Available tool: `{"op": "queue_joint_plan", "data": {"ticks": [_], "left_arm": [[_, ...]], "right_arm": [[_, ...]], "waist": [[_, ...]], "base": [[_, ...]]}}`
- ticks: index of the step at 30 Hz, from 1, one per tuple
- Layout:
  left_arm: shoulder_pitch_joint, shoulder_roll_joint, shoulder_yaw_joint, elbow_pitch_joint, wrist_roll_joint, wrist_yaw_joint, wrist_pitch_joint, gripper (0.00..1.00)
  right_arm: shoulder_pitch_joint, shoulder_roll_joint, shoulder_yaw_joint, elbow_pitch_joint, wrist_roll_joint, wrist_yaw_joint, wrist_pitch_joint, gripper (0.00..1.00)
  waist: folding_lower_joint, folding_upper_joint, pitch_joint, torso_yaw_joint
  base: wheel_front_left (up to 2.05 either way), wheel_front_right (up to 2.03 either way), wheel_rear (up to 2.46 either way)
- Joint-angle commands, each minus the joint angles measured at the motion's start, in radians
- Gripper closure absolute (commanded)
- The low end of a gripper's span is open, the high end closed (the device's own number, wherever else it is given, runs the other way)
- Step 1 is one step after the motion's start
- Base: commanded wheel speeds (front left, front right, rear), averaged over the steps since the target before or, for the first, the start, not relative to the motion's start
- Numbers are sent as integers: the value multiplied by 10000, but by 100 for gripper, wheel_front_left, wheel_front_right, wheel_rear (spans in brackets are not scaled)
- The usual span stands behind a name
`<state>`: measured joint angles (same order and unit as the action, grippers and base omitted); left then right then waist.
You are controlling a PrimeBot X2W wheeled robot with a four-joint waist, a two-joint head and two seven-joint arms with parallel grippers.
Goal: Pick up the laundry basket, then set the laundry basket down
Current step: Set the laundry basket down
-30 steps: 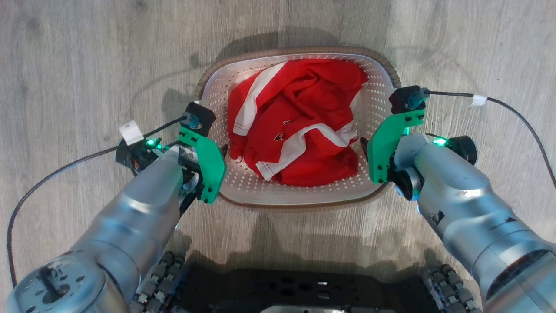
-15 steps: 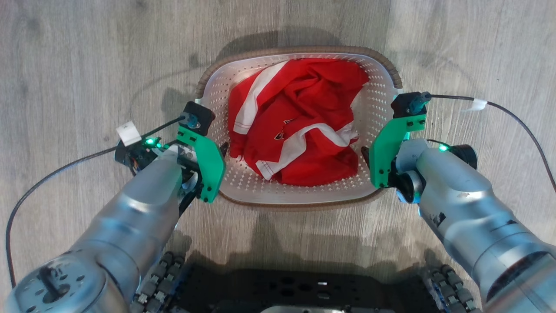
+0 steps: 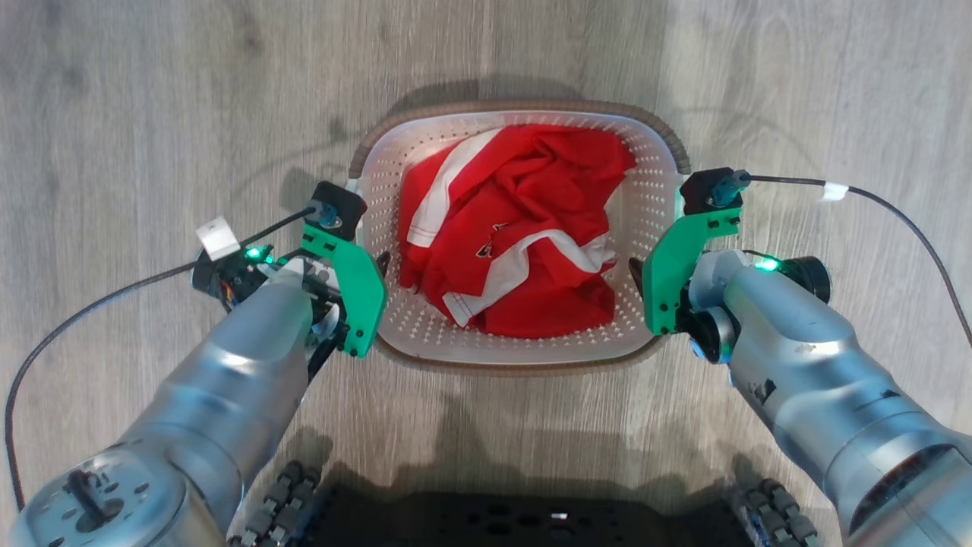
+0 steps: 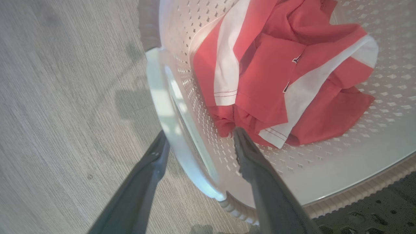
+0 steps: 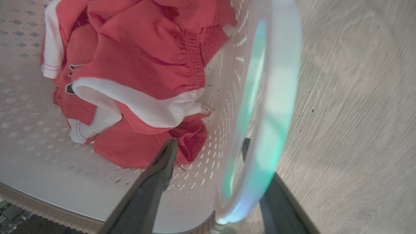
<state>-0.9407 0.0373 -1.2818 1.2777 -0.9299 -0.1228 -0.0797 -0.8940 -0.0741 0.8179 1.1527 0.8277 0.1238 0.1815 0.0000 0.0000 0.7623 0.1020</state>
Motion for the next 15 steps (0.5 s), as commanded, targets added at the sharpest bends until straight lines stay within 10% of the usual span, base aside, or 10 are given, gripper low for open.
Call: {"op": "queue_joint_plan", "data": {"ticks": [1,15], "left_arm": [[210,130,80,19,-69,37,-98,0],[1104,591,190,115,-364,230,-52,0]], "right_arm": [[465,239,161,-167,61,69,-176,0],[774,239,465,-692,912,69,-826,0]], "waist": [[0,0,-203,-41],[0,0,-1950,-191]], "base": [[0,0,0],[0,0,0]]}}
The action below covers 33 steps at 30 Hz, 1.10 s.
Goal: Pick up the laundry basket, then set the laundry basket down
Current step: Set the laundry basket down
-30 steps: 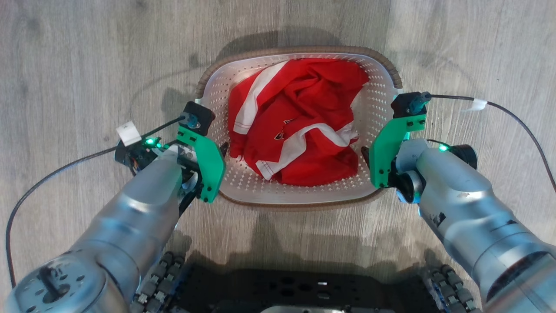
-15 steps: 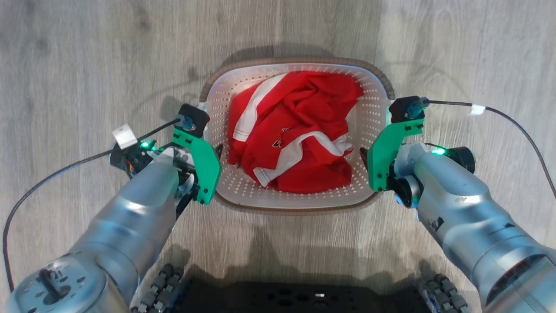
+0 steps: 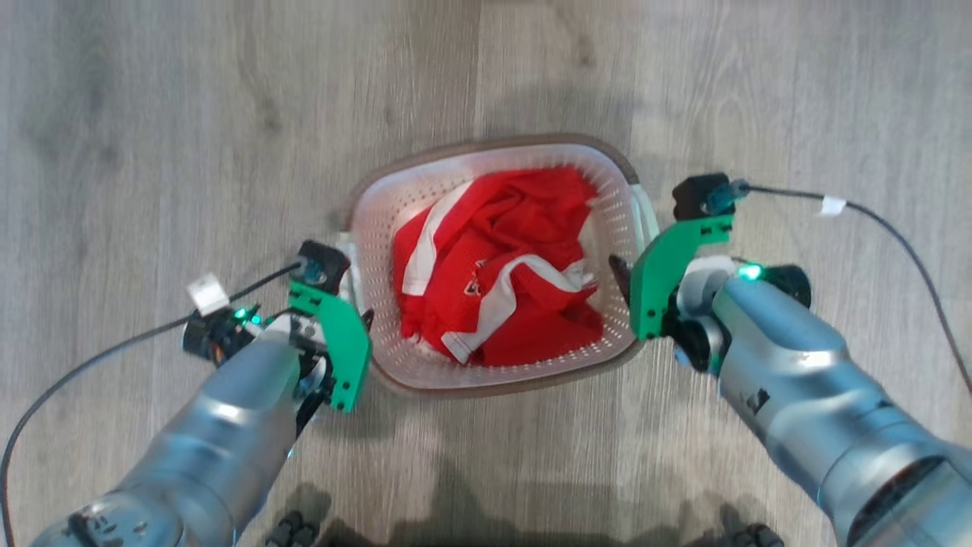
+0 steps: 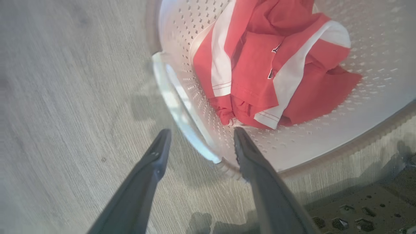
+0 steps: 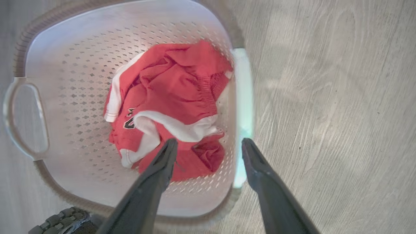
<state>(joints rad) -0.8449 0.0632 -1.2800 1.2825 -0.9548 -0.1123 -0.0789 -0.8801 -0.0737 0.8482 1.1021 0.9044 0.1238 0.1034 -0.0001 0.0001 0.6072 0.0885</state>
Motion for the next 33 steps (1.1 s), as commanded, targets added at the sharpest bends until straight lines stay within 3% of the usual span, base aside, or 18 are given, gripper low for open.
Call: {"op": "queue_joint_plan", "data": {"ticks": [1,15,25,29,33], "left_arm": [[205,362,200,69,-149,149,-104,0],[779,714,307,79,-219,618,-1046,0],[1080,919,690,-156,-230,1137,-1806,0],[1030,1298,1354,-1337,166,1751,-1823,0],[1519,1888,2652,-3222,920,2493,-1826,0]], "right_arm": [[691,235,185,-142,239,69,-2,0],[1374,235,805,-200,967,69,-186,0],[1642,235,984,-536,1455,69,-1710,0],[1672,235,1038,-624,1522,69,-2415,0],[1688,235,967,-782,1586,69,-3173,0]], "waist": [[1,-1,-515,-68],[1,-1,-1902,-400],[1,-1,-3373,-602],[1,-1,-3760,-599],[1,-1,-3998,-582]], "base": [[0,0,0],[0,0,0],[0,0,0],[0,0,0],[0,0,0]]}}
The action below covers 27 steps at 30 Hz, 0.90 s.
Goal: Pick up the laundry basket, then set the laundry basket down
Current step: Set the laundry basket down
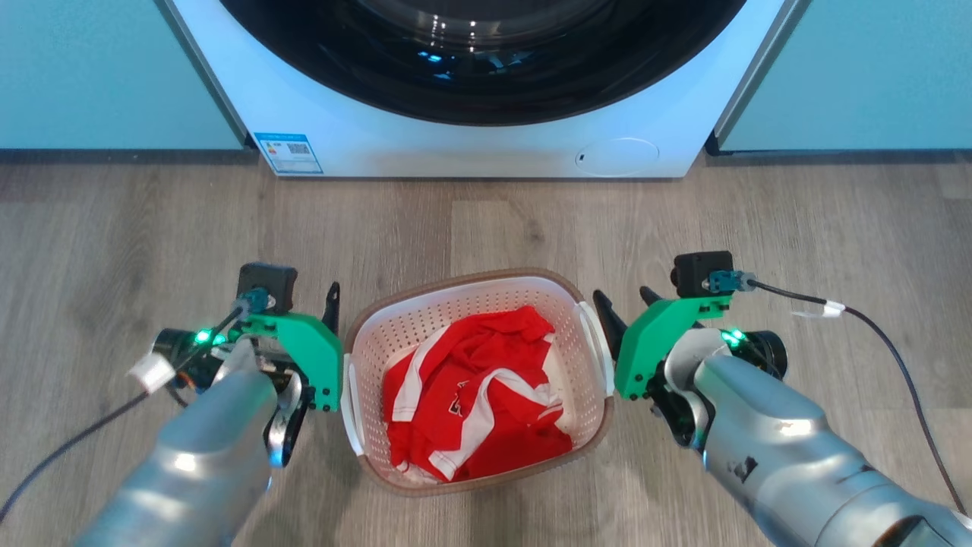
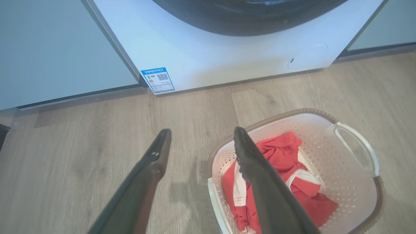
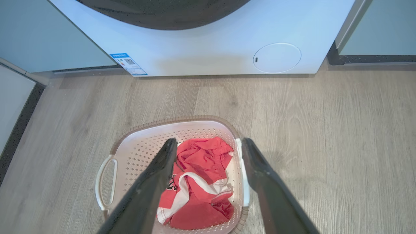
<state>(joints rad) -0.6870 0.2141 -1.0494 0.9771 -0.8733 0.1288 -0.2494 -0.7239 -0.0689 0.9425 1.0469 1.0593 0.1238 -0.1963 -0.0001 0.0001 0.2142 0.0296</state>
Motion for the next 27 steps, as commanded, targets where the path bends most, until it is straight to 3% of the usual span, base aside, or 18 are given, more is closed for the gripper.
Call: {"op": "queue_joint_plan", "data": {"ticks": [1,3,4,5,8,12,15,16,19,27], "left_arm": [[353,670,1207,-1312,640,387,-122,0],[892,855,2223,-2587,1264,687,-122,0],[1595,882,3594,-4117,1906,887,-122,0],[1991,874,4228,-4898,2374,905,-122,0],[3255,593,5904,-6892,3830,851,-123,0],[4671,-163,7593,-8658,5353,383,-123,0],[5183,-513,8127,-9273,6017,25,-123,0],[5627,-840,8526,-9692,6537,-284,-123,0],[6109,-1203,8959,-10173,7094,-663,-123,0],[6736,-1572,9228,-10235,7719,-1252,-123,0]], "right_arm": [[112,187,-74,-279,-30,69,-442,0],[101,187,-204,-364,-227,69,-593,0],[10,123,-699,-675,-611,69,-641,0],[6,31,-1202,-1055,-935,69,-646,0],[595,-158,-2791,-2425,-2435,69,-650,0],[2190,-12,-4998,-4480,-4403,69,-652,0],[2998,93,-5717,-5425,-5139,69,-653,0],[3699,152,-6121,-6192,-5655,69,-653,0],[4506,179,-6339,-7036,-5865,69,-654,0],[5427,185,-6457,-7592,-5919,69,-654,0]], "waist": [[1,-1,-115,21],[1,-1,-149,35],[1,-1,-144,33],[1,-1,-133,19],[1,-1,-136,10],[1,-1,-251,24],[1,-1,-331,26],[1,-1,-415,19],[1,-1,-536,8],[1,-1,-710,-59]], "base": [[0,0,0],[0,0,0],[0,0,0],[0,0,0],[0,0,0],[0,0,0],[0,0,0],[0,0,0],[0,0,0],[0,0,0]]}}
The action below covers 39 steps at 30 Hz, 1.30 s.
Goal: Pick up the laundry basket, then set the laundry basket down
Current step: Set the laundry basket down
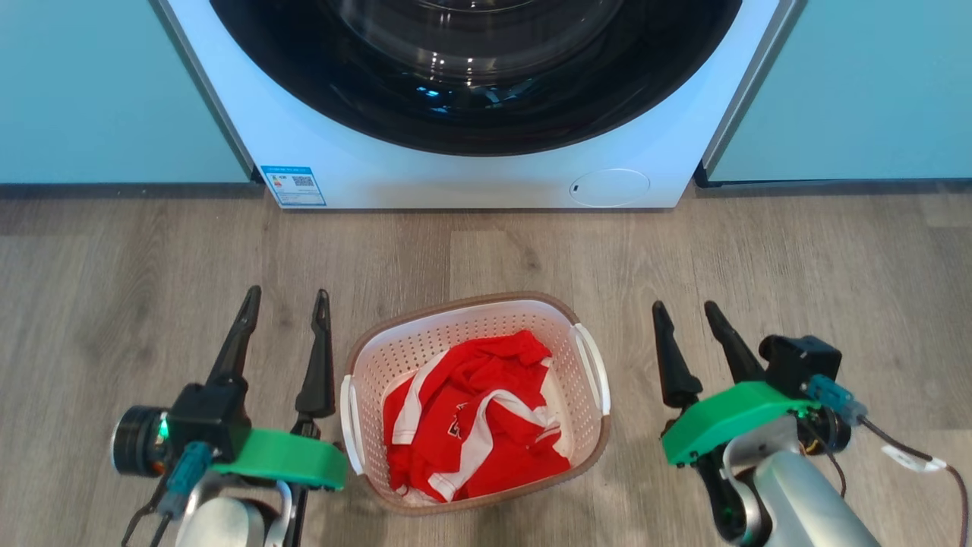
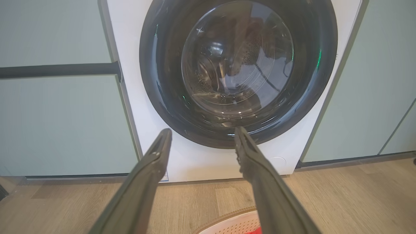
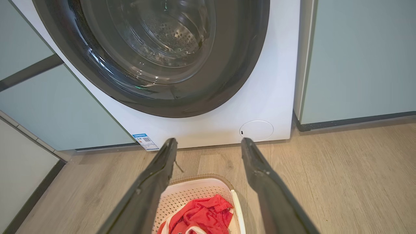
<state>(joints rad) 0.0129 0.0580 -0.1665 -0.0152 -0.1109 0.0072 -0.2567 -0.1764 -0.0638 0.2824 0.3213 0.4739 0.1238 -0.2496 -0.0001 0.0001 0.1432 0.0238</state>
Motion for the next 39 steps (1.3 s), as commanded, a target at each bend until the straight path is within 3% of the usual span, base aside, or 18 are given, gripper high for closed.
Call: {"op": "queue_joint_plan", "data": {"ticks": [1,16,22,30,39], "left_arm": [[-247,-27,415,-302,127,-63,-51,0],[-597,-76,342,572,-53,-201,-51,0],[-1030,-76,-152,1696,-158,-439,-51,0],[-2051,-77,-1055,2744,-256,-505,-51,0],[-3040,-77,-1879,2959,-581,-357,-51,0]], "right_arm": [[-11,133,139,-332,-62,69,-121,0],[-304,134,-107,96,-333,69,-122,0],[-1093,135,-268,2000,-978,69,-106,0],[-2884,135,-467,4443,-1550,69,702,0],[-4622,91,-733,6432,-1682,69,1658,0]], "waist": [[1,-1,1,-2],[1,-1,569,87],[1,-1,1215,227],[1,-1,2518,757],[1,-1,3693,1392]], "base": [[0,0,0],[0,0,0],[0,0,0],[0,0,0],[0,0,0]]}}
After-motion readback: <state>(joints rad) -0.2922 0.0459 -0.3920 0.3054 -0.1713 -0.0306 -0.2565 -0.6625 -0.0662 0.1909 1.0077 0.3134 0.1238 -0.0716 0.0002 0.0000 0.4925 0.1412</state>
